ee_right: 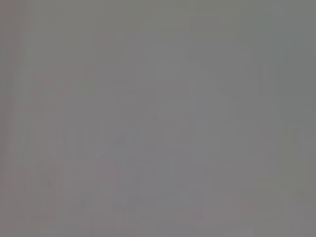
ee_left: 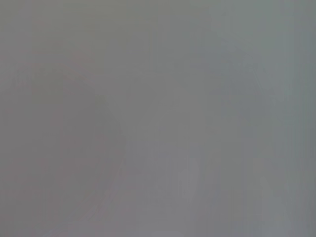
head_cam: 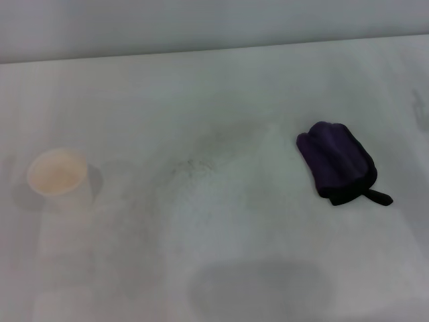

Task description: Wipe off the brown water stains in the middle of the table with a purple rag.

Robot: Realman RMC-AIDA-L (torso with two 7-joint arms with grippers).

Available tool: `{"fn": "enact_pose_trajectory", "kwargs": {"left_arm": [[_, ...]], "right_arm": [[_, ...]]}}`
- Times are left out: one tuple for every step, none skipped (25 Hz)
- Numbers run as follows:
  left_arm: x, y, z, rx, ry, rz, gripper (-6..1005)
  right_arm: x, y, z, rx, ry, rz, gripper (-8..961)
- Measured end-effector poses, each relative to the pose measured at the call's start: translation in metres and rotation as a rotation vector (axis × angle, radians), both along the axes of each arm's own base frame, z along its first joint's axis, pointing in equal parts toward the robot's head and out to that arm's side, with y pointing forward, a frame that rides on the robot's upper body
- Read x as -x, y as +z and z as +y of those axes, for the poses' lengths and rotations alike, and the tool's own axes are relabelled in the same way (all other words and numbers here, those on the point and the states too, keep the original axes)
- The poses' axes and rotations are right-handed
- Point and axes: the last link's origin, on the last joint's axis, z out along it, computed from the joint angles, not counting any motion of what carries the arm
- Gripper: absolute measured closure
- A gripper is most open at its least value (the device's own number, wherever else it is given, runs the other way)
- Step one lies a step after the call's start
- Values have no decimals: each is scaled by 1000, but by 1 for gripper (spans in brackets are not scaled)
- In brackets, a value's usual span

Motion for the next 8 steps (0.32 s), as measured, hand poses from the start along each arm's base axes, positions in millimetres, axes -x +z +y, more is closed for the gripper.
{"fn": "enact_pose_trajectory", "kwargs": {"left_arm": [[0,0,0,-1,2,15,174],[0,0,0,-2,5,34,174],[0,0,0,-4,8,56,174],[0,0,0,-7,10,76,174],[0,0,0,-10,12,93,174],[0,1,-1,-14,13,108,174],[0,1,-2,-15,15,117,174],[1,1,-3,-15,18,121,174]], "right_arm": [[0,-2,-2,-5,3,5,617],[-1,-4,-4,-7,-3,17,617],[-2,-6,-6,-9,-11,29,617],[-3,-8,-7,-11,-21,43,617],[-4,-10,-9,-13,-30,53,617],[-6,-12,-11,-15,-38,62,617],[-7,-13,-13,-16,-44,67,617],[-8,-14,-14,-16,-49,68,617]]}}
